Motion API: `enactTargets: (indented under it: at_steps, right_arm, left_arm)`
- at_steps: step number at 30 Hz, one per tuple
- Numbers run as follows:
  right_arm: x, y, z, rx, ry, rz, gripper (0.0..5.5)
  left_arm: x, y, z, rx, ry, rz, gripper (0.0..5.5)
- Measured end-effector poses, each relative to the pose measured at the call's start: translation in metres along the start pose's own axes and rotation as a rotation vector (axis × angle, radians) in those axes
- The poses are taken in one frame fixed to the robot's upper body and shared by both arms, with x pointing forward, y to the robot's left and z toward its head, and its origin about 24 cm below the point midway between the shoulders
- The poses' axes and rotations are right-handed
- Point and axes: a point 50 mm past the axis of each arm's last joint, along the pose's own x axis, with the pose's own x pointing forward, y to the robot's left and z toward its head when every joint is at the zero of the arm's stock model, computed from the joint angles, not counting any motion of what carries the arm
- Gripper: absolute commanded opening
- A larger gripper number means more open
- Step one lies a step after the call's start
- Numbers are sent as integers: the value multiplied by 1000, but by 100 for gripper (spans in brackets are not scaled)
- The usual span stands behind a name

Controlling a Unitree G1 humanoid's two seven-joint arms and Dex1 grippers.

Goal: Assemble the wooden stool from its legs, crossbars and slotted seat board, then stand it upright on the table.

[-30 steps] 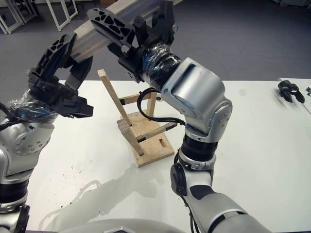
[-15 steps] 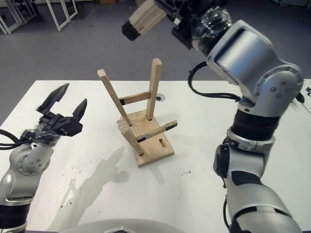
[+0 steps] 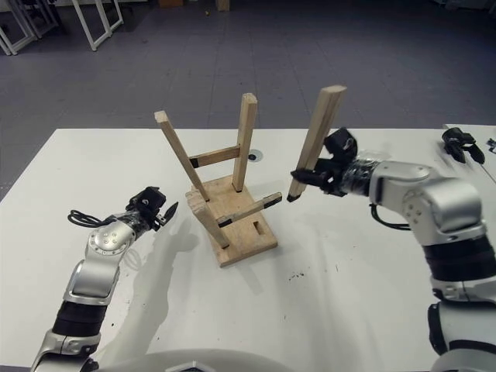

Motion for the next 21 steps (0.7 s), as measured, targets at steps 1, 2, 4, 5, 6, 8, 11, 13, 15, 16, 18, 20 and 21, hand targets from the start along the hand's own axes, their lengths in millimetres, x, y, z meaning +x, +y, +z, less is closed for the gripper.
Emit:
enactTargets:
  at_steps: [1, 2, 4, 5, 6, 8, 11, 13, 15, 16, 18, 20, 21]
  right_arm:
    - [8, 5, -11, 20, 19, 37, 203]
    - [11, 8, -18, 27, 28, 52, 203]
    - [18, 16, -32, 58, 38, 93, 203]
    - [22, 22, -42, 82, 46, 116, 203]
    - [22, 27, -43, 87, 35, 134, 203]
    - [24, 42, -45, 127, 16, 196, 203]
    - [27, 73, -48, 212, -15, 329, 203]
    - [29, 89, -42, 228, -57, 393, 203]
    - [29, 104, -32, 212, -111, 444, 203]
    - [28, 108, -30, 203, -125, 456, 203]
    - [26, 109, -27, 188, -142, 463, 203]
    - [23, 108, -20, 157, -194, 485, 203]
    - [23, 107, -18, 128, -209, 495, 203]
  left_arm:
    - [3, 0, 0, -19, 6, -4, 312]
    - [5, 0, -2, -29, 16, -1, 312]
    - [10, -3, -7, -54, 36, -9, 312]
    - [12, -3, -9, -57, 46, -8, 312]
    - [12, -3, -10, -59, 50, -7, 312]
    - [12, 4, -9, -51, 40, 14, 312]
    - [7, 24, -18, -50, 56, 62, 312]
    - [5, 33, -21, -47, 55, 86, 312]
    - [4, 36, -22, -55, 47, 89, 312]
    - [4, 36, -23, -56, 40, 87, 312]
    - [4, 37, -23, -54, 28, 87, 312]
    - [2, 42, -26, -54, 36, 98, 312]
    - [1, 43, -26, -53, 34, 100, 312]
